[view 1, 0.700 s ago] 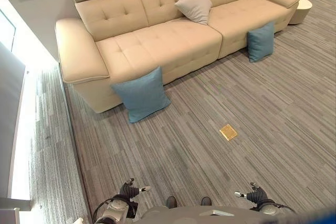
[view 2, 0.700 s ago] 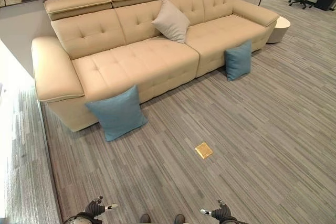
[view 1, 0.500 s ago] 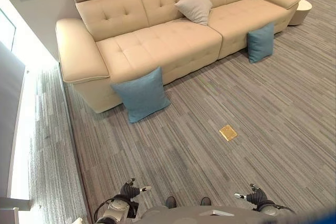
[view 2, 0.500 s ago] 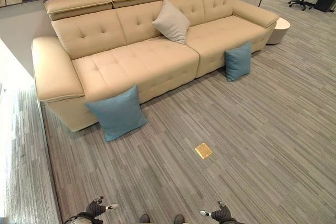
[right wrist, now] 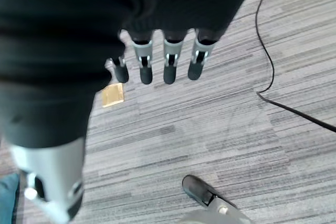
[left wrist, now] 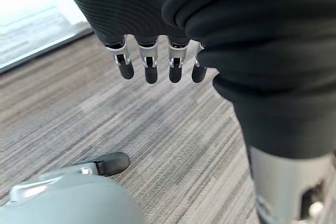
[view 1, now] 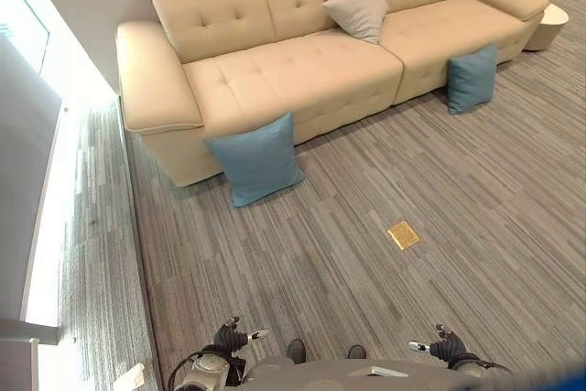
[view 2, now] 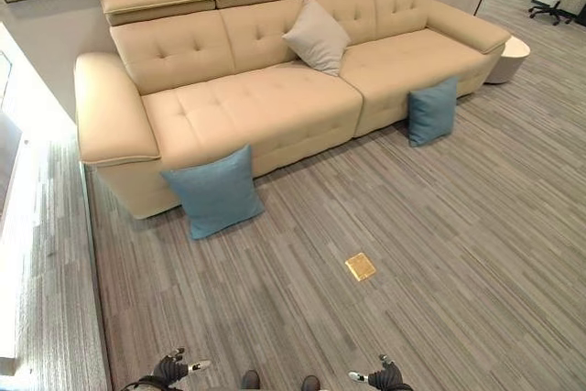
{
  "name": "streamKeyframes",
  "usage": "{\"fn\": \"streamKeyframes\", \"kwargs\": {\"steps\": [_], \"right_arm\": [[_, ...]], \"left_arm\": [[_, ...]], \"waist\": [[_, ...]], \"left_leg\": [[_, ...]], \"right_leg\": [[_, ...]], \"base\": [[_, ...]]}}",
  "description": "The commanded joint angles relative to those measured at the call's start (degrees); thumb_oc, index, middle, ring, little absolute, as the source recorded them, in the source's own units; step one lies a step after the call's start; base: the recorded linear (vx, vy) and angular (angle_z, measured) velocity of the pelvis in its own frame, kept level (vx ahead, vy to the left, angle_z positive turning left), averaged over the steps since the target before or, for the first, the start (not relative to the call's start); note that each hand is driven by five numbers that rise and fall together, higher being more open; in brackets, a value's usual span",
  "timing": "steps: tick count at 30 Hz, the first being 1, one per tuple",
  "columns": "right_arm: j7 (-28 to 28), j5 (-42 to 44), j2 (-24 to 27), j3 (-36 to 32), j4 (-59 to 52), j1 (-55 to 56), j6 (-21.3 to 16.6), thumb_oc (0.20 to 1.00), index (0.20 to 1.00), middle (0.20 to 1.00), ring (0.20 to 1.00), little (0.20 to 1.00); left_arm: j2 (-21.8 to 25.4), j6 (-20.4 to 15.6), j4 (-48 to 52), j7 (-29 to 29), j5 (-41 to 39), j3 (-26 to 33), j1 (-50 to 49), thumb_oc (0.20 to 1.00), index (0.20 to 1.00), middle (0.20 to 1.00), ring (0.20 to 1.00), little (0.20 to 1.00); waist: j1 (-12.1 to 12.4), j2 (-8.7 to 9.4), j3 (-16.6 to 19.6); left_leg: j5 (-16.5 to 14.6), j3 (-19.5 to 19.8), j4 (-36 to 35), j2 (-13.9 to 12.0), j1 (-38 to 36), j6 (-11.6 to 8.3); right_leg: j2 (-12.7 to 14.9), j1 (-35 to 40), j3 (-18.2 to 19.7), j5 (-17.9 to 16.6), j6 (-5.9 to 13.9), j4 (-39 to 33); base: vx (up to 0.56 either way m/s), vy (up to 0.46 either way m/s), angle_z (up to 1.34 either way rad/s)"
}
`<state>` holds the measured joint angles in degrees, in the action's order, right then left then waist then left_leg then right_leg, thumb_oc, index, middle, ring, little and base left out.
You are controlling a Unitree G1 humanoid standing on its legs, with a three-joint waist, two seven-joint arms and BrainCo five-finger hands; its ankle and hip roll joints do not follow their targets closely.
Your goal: Pick up all the scattered cushions and arrange them neatly on the sofa.
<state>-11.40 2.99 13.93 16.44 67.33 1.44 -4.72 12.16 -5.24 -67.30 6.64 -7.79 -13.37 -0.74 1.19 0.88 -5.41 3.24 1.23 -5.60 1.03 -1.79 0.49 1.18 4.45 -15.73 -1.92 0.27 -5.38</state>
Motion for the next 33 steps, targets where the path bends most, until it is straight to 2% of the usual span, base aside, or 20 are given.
{"fn": "streamKeyframes", "kwargs": {"steps": [1, 4, 5, 6, 9, 11, 12, 13, 14, 15, 16, 17, 20, 24, 26, 27, 28, 29, 30, 33], "right_arm": [[-0.62, -1.33, 2.08, 1.51, 1.06, -4.10, -0.65, 1.000, 1.000, 1.000, 1.000, 1.000], [-0.82, -1.17, 2.78, 1.10, 0.99, -4.99, -0.81, 1.000, 1.000, 1.000, 1.000, 1.000], [-0.89, -0.56, 3.15, 0.37, 0.28, -5.43, -0.73, 1.000, 1.000, 1.000, 1.000, 1.000], [-0.70, -0.47, 3.41, 0.15, -0.05, -5.58, -0.37, 1.000, 1.000, 1.000, 1.000, 1.000], [-0.11, -1.41, 2.51, 0.99, 0.39, -5.56, 0.10, 1.000, 1.000, 1.000, 1.000, 1.000], [0.47, -2.19, 2.21, 1.35, 0.03, -5.56, 0.60, 1.000, 1.000, 1.000, 1.000, 1.000], [0.84, -2.98, 1.92, 1.85, -0.44, -6.10, 1.05, 1.000, 1.000, 1.000, 1.000, 1.000], [0.91, -3.32, 1.89, 2.00, -0.47, -6.26, 1.19, 1.000, 1.000, 1.000, 1.000, 1.000], [0.98, -3.62, 1.86, 2.30, -0.55, -6.59, 1.25, 1.000, 1.000, 1.000, 1.000, 1.000], [1.02, -3.54, 1.93, 2.12, -1.00, -6.51, 0.91, 1.000, 1.000, 1.000, 1.000, 1.000], [0.93, -3.29, 2.16, 1.97, -1.32, -6.39, 0.74, 1.000, 1.000, 1.000, 1.000, 1.000], [0.98, -3.23, 2.23, 1.97, -1.23, -6.40, 0.78, 1.000, 1.000, 1.000, 1.000, 1.000], [1.18, -3.45, 2.57, 2.52, -1.28, -6.29, 1.01, 1.000, 1.000, 1.000, 1.000, 1.000], [1.01, -2.68, 2.45, 1.91, -1.35, -5.23, 0.12, 1.000, 1.000, 1.000, 1.000, 1.000], [0.94, -1.76, 2.82, 1.83, -1.77, -5.49, -0.46, 1.000, 1.000, 1.000, 1.000, 1.000], [0.94, -0.90, 3.27, 1.87, -2.37, -5.70, -0.69, 1.000, 1.000, 1.000, 1.000, 1.000], [0.94, -0.90, 3.27, 1.87, -2.37, -5.70, -0.69, 1.000, 1.000, 1.000, 1.000, 1.000], [1.02, -0.25, 3.40, 1.71, -2.24, -5.69, -0.59, 1.000, 1.000, 1.000, 1.000, 1.000], [0.80, -0.20, 3.52, 1.79, -2.12, -5.51, -0.65, 1.000, 1.000, 1.000, 1.000, 1.000], [0.62, -0.29, 3.55, 1.95, -2.05, -5.14, -0.63, 1.000, 1.000, 1.000, 1.000, 1.000]], "left_arm": [[-0.86, -0.79, -2.50, 0.65, -0.96, -1.51, 5.81, 1.000, 1.000, 1.000, 1.000, 1.000], [-1.11, -0.81, -2.87, 0.61, -0.88, -2.02, 6.72, 1.000, 1.000, 1.000, 1.000, 1.000], [-1.23, -0.74, -2.78, 0.75, -0.87, -1.97, 7.03, 1.000, 1.000, 1.000, 1.000, 1.000], [-1.33, -0.74, -2.95, 0.81, -0.81, -1.52, 6.97, 1.000, 1.000, 1.000, 1.000, 1.000], [-1.05, -0.36, -3.88, 0.31, -0.40, -0.59, 6.12, 1.000, 1.000, 1.000, 1.000, 1.000], [-0.38, -0.14, -3.32, -0.11, 0.24, -0.63, 6.24, 1.000, 1.000, 1.000, 1.000, 1.000], [0.56, -0.20, -2.87, -0.05, 0.56, -0.61, 6.70, 1.000, 1.000, 1.000, 1.000, 1.000], [0.84, -0.12, -2.90, -0.07, 0.90, -0.57, 6.74, 1.000, 1.000, 1.000, 1.000, 1.000], [1.21, -0.06, -2.96, -0.11, 0.96, -0.54, 6.97, 1.000, 1.000, 1.000, 1.000, 1.000], [1.63, -0.28, -3.02, -0.04, 0.90, -0.20, 6.96, 1.000, 1.000, 1.000, 1.000, 1.000], [1.76, -0.43, -2.99, 0.04, 0.94, -0.26, 6.85, 1.000, 1.000, 1.000, 1.000, 1.000], [1.77, -0.39, -2.97, -0.04, 1.01, -0.33, 6.84, 1.000, 1.000, 1.000, 1.000, 1.000], [1.85, -0.47, -3.95, 0.12, 1.37, -0.20, 6.78, 1.000, 1.000, 1.000, 1.000, 1.000], [1.02, -0.64, -4.28, 0.16, 1.04, -0.12, 6.33, 1.000, 1.000, 1.000, 1.000, 1.000], [0.37, -0.60, -3.69, -0.07, 0.68, -0.83, 6.63, 1.000, 1.000, 1.000, 1.000, 1.000], [0.24, -0.69, -2.63, -0.11, -0.44, -1.22, 7.12, 1.000, 1.000, 1.000, 1.000, 1.000], [0.24, -0.69, -2.63, -0.11, -0.44, -1.22, 7.12, 1.000, 1.000, 1.000, 1.000, 1.000], [0.14, -0.60, -2.10, -0.13, -1.19, -1.46, 7.15, 1.000, 1.000, 1.000, 1.000, 1.000], [0.06, -0.42, -2.45, -0.07, -0.58, -1.55, 6.87, 1.000, 1.000, 1.000, 1.000, 1.000], [0.08, -0.23, -2.88, -0.16, -0.02, -1.47, 6.32, 1.000, 1.000, 1.000, 1.000, 1.000]], "waist": [[1.00, 0.18, -3.30], [1.39, 0.49, -4.07], [1.27, 0.66, -4.40], [1.07, 0.83, -4.60], [1.31, 1.76, -3.51], [1.56, 1.98, -3.45], [1.51, 1.53, -5.08], [1.39, 1.38, -5.38], [1.13, 1.10, -5.78], [0.76, 0.51, -6.05], [0.21, 0.13, -5.89], [-0.03, 0.23, -5.87], [-1.10, 1.09, -6.29], [-1.76, 1.72, -5.15], [-1.81, 2.01, -5.53], [-1.70, 2.75, -6.37], [-1.70, 2.75, -6.36], [-1.34, 3.22, -6.65], [-1.04, 3.43, -6.37], [-0.45, 2.79, -6.05]], "left_leg": [[-3.51, -2.10, 3.01, -2.42, 1.01, -3.20], [-3.83, -1.70, 6.85, -1.86, 4.61, -3.58], [-4.02, -3.35, 9.18, -1.79, 6.92, -3.86], [-4.89, -8.54, 11.10, -2.59, 7.99, -3.50], [-6.37, -8.24, 8.93, -1.12, 5.99, -1.71], [-6.97, -7.73, 7.50, 0.02, 4.84, -0.06], [-7.54, -7.94, 7.01, 0.11, 3.47, 1.30], [-7.56, -7.91, 6.85, 0.23, 3.11, 1.76], [-7.53, -7.61, 6.65, 0.35, 2.74, 2.16], [-7.55, -6.17, 5.59, 0.31, 1.25, 2.30], [-7.64, -4.78, 4.36, 0.34, -0.27, 2.12], [-7.75, -4.26, 4.12, 0.45, -0.72, 2.05], [-9.36, -2.15, 3.37, 1.19, -3.69, 1.50], [-11.42, -1.67, 6.44, -0.58, -4.69, -1.54], [-8.56, -2.30, 14.90, -1.64, -1.32, -3.95], [-6.46, -3.46, 23.40, -2.47, 3.47, -4.52], [-6.47, -3.45, 23.42, -2.47, 3.49, -4.52], [-7.00, -5.25, 24.75, -2.77, 7.26, -3.49], [-8.82, -5.92, 21.76, -1.46, 8.96, -2.51], [-6.28, -6.47, 17.00, -0.18, 10.96, -2.44]], "right_leg": [[2.15, 1.23, -1.63, 6.52, 4.40, 0.38], [2.93, 1.10, -4.45, 6.68, 4.06, 0.38], [3.65, 0.64, -6.10, 6.65, 3.95, 0.38], [4.27, 0.81, -7.84, 6.67, 3.86, 0.38], [4.42, 1.69, -7.40, 6.30, 4.59, 0.38], [5.95, -0.48, -6.29, 7.55, 5.34, 6.63], [8.65, -5.40, -5.59, 6.68, 6.84, 17.36], [9.43, -6.43, -5.42, 5.78, 7.62, 20.43], [9.90, -8.20, -4.81, 4.71, 8.21, 23.83], [9.06, -10.26, -2.21, 4.73, 8.20, 26.89], [6.83, -11.37, 0.34, 6.04, 7.06, 24.99], [6.25, -11.40, 1.18, 6.14, 6.91, 23.04], [4.71, -13.50, 3.15, 3.17, 6.81, 13.53], [2.95, -8.46, 1.96, 4.41, 5.00, 9.69], [1.76, -5.35, 2.09, 5.05, 3.47, 7.11], [1.47, -3.77, 2.45, 5.73, 1.95, 6.09], [1.46, -3.78, 2.45, 5.73, 1.95, 6.09], [1.69, -2.41, 2.73, 6.55, 1.58, 5.26], [1.66, -1.62, 3.08, 7.03, 1.74, 4.90], [0.56, 0.03, 3.92, 7.92, 1.93, 4.49]], "base": [[-0.06, -0.029, 0.38], [-0.07, 0.001, 0.57], [-0.09, 0.095, 1.54], [0.06, 0.183, 1.75], [0.16, 0.169, 0.53], [0.17, 0.303, -0.01], [0.09, 0.280, -0.20], [0.07, 0.236, -0.21], [0.15, 0.125, -0.06], [0.25, 0.069, 0.15], [0.28, 0.013, 0.27], [0.29, -0.085, 0.61], [0.28, -0.164, 0.61], [0.33, -0.334, 0.86], [0.19, -0.330, 0.44], [0.08, -0.237, -0.43], [0.13, -0.225, -0.51], [0.18, -0.112, -0.35], [0.24, -0.117, -0.16], [0.16, -0.014, -0.07]]}}
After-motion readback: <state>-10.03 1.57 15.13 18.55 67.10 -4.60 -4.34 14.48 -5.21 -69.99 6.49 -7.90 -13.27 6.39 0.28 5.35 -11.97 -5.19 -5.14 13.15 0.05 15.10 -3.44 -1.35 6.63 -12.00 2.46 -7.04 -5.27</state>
